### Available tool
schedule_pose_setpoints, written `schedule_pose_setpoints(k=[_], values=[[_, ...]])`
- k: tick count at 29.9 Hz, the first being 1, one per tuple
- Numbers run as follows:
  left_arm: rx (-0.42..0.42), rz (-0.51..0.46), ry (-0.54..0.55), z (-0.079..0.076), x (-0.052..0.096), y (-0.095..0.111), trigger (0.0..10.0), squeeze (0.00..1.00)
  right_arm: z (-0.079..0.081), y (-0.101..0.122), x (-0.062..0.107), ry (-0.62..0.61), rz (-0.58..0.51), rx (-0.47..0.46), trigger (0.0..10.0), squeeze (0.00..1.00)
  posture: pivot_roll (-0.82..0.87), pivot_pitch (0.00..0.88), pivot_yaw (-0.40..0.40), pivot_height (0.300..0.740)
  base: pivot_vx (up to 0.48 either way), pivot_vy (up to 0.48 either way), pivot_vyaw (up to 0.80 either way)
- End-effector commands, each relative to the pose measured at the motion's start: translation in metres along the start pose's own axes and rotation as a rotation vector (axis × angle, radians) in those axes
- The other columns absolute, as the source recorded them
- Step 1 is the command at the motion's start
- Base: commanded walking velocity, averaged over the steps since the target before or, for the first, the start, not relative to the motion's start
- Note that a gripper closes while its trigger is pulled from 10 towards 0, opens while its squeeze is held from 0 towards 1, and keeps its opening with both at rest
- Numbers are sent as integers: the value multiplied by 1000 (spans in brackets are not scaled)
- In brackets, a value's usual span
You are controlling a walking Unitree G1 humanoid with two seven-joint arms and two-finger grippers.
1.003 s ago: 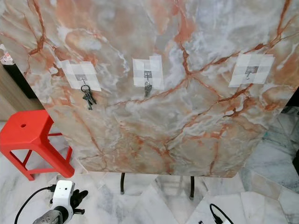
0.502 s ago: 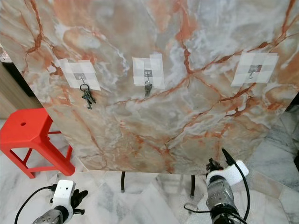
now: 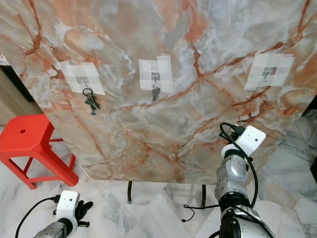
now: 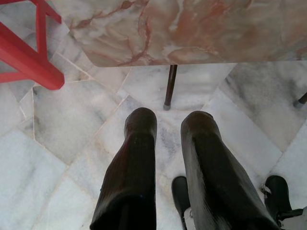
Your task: Hang keys on a hook
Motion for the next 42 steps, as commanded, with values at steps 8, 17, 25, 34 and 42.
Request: schedule_pose_setpoints(k=[8,17,25,34,42], values=[[-17,9,-14,-3,1,-3,10000,0,26,33,-9,69,-148,128,10000,0,89,42,29,740,0,0,0],[-18,5,-17,-4,1,-3,10000,0,39,56,-15,131,-228,270,10000,0,88,38,31,740,0,0,0],[-16,1,-15,-4,1,-2,10000,0,45,70,-19,125,-271,343,10000,0,88,44,32,740,0,0,0],[-14,-1,-14,-4,1,-2,10000,0,56,85,-21,155,-340,450,10000,0,91,59,34,740,0,0,0],[-14,-2,-13,-4,1,-2,10000,0,64,91,-20,182,-374,500,10000,0,91,61,35,740,0,0,0]])
Point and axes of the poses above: a point about 5 cm out from each wrist's last joint towards the gripper, its own x axis pointing back from the gripper into the wrist, its own y axis along the axis of the wrist's last joint, z = x × y, the point moved 2 cm from there along -x, pointing out of the wrist towards the gripper, and after that the axes turned 13 degrees about -x, right-handed, at the moved point
